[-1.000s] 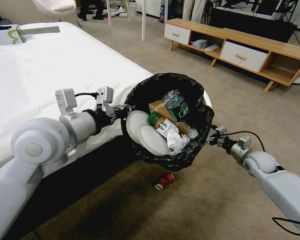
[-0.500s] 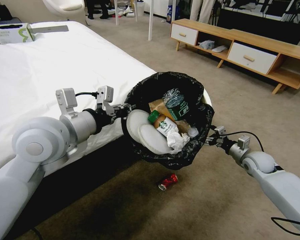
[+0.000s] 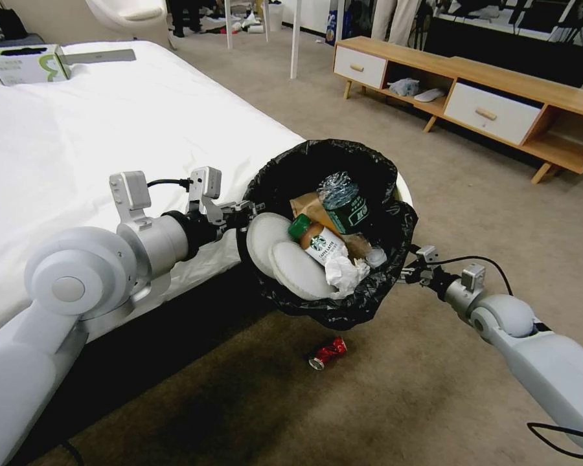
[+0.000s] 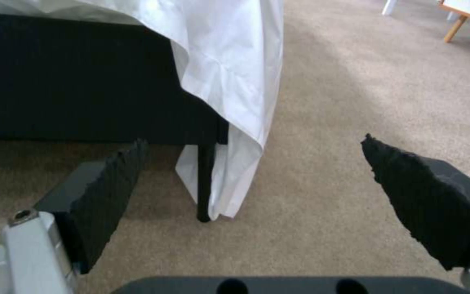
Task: Pick up the trash bin and place the garbage on the floor into it.
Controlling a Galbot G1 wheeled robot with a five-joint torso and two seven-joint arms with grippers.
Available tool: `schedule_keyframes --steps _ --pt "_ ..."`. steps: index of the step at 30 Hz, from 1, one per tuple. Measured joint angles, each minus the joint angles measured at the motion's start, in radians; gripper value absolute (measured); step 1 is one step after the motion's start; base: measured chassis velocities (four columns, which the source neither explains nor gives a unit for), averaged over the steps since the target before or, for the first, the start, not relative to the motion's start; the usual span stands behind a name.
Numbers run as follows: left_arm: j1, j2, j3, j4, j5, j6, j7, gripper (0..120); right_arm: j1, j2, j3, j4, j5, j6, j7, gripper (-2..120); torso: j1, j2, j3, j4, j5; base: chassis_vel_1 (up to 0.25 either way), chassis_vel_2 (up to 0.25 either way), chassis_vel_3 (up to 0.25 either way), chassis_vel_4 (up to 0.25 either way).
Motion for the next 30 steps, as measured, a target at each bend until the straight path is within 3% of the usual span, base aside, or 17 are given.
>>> schedule_keyframes --steps 30 --pt "-0.003 -0.006 0.0 0.001 0.005 0.0 0.007 2 0.001 0.001 -0.012 -0.014 -0.006 0.0 0.002 100 0.0 0.0 0.0 -0.0002 0.0 0.0 0.0 0.0 0.0"
